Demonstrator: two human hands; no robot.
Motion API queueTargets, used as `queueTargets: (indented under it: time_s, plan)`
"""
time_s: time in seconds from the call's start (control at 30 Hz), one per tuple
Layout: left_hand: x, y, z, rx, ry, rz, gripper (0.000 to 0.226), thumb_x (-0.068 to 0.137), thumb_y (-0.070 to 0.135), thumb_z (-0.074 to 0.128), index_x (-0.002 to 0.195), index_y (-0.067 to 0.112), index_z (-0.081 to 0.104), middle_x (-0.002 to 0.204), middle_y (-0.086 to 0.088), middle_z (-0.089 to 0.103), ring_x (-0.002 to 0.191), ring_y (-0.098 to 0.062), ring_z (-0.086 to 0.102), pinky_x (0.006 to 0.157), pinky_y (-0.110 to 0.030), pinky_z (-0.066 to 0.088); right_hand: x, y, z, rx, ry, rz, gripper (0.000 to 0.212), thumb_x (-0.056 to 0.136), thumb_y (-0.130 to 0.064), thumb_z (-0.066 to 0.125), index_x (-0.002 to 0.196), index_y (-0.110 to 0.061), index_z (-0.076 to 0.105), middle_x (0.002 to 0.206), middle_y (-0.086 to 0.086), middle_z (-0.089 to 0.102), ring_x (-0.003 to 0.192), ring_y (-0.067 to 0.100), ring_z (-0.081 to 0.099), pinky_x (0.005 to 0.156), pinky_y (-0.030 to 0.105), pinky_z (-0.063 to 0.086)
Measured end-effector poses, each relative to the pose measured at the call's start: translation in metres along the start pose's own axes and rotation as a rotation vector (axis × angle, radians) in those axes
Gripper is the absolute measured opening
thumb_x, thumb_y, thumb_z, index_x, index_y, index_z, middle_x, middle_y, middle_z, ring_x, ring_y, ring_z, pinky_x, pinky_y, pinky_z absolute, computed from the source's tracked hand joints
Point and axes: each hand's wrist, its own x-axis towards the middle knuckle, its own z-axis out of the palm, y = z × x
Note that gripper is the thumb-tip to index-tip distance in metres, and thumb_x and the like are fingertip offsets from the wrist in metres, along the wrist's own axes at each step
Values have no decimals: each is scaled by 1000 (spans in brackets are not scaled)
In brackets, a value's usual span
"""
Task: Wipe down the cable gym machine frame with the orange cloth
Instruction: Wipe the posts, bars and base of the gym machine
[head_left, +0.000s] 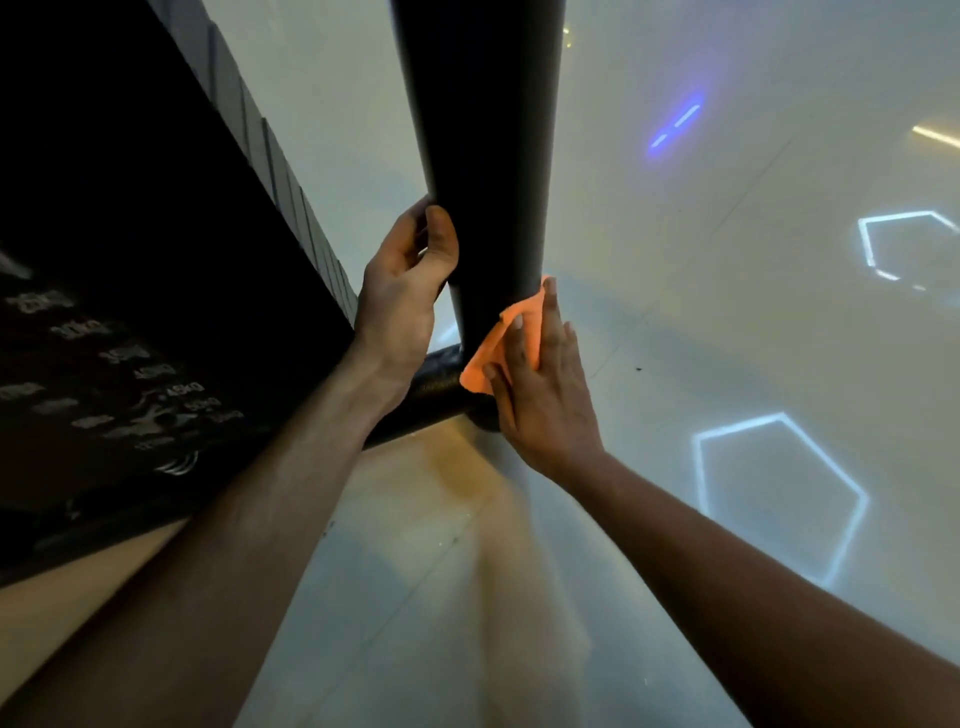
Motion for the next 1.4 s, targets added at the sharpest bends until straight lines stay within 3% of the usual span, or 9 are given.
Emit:
queueTargets:
  time_s: [0.13,0.23,0.33,0.43,0.57,0.67,0.93,1.17,1.4]
  plan:
    - [-6,-25,2,5,-5,-57,35,116,31,46,145,16,61,128,15,74,117,3,69,93,-18,57,18,-22,1,167,201,94,87,116,-46,44,168,-32,-24,180,18,-9,167,36,13,128,57,31]
    - [-8,-45,5,10,-26,-85,37,116,30,46,146,12,60,129,7,74,114,-2,71,91,-26,60,26,-32,17,215,299,209,91,114,-48,47,167,-34,-25,180,19,0,168,30,10,131,51,29]
    - [-7,-58,3,75,-26,-85,35,116,28,46,147,18,58,127,14,73,117,4,68,98,-23,57,-4,-8,41,131,158,145,96,111,-63,45,161,-44,-35,180,20,-2,167,35,12,129,53,33]
    - [-1,-71,0,128,-56,-87,25,117,29,44,136,20,58,118,16,69,109,9,65,95,-17,54,-34,16,51,130,25,177,90,108,-75,33,168,-36,-22,180,19,8,162,37,23,127,54,34]
    - [2,-85,2,211,-78,-90,42,105,68,36,121,38,61,125,17,70,123,-3,64,113,-36,49,-15,-3,52,279,206,287,91,110,-58,48,172,-20,-7,174,14,28,153,30,40,119,54,44]
    - [2,-100,-1,220,-119,-98,64,98,78,36,137,34,60,135,12,71,128,-6,65,115,-39,46,-1,-17,55,366,292,359,96,107,-58,53,172,-17,-5,172,12,30,152,27,41,118,52,46]
    - [2,-99,-2,289,-155,-88,46,115,55,29,140,27,57,125,17,67,113,7,63,90,-10,45,-31,44,58,93,-12,55,99,107,-70,43,168,-21,-18,178,19,13,158,39,32,118,56,47]
    - [-5,-95,4,238,-121,-111,49,115,50,34,146,20,56,124,18,67,102,11,65,81,-4,48,-13,-16,64,497,243,476,92,107,-63,50,172,-34,-9,162,4,45,143,24,50,114,55,50]
    - [-2,-104,-4,203,-169,-97,56,113,59,30,153,24,49,139,11,64,127,-5,60,110,-27,49,-30,39,35,163,-93,223,91,112,-50,52,171,-34,-15,157,8,52,128,32,61,99,52,59]
